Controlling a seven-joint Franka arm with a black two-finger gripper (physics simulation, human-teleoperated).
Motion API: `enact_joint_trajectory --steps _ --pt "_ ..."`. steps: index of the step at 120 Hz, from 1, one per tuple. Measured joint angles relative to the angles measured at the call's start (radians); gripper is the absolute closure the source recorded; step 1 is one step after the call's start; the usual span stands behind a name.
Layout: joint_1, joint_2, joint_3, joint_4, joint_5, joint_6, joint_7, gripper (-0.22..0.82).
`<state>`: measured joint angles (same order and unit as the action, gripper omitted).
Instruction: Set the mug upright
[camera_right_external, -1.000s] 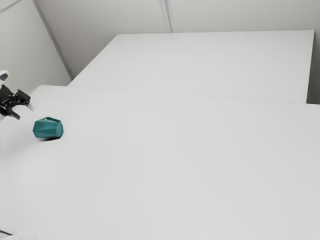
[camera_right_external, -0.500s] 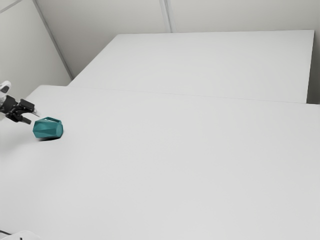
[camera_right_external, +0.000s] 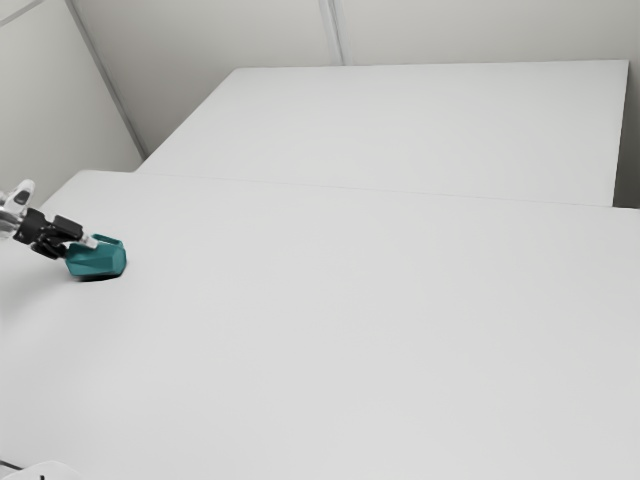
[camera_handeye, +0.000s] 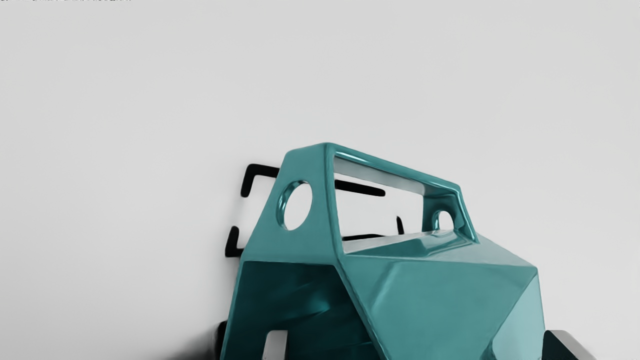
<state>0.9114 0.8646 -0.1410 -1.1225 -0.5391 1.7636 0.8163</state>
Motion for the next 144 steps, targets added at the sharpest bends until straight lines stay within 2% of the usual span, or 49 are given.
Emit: enact_joint_trajectory --steps 16,34,50,67,83,104,129,144 --pt "-0.007 -0.005 -0.002 0.001 0.002 0.006 0.015 0.49" --pt "-0.021 -0.035 -0.007 0.001 0.007 0.013 0.027 0.63" --pt "-0.046 -0.061 -0.006 0.0 0.005 0.012 0.033 0.72" --pt "-0.067 -0.076 -0.004 -0.013 0.007 0.009 0.034 0.74" --pt "-0.096 -0.132 0.0 -0.077 0.016 0.017 0.025 0.76" --pt "-0.203 -0.324 0.003 -0.288 0.1 0.088 -0.023 0.77" --pt "-0.438 -0.545 0.12 -0.527 0.222 0.196 -0.146 0.78" --pt "-0.544 -0.649 0.143 -0.648 0.305 0.253 -0.247 0.78"
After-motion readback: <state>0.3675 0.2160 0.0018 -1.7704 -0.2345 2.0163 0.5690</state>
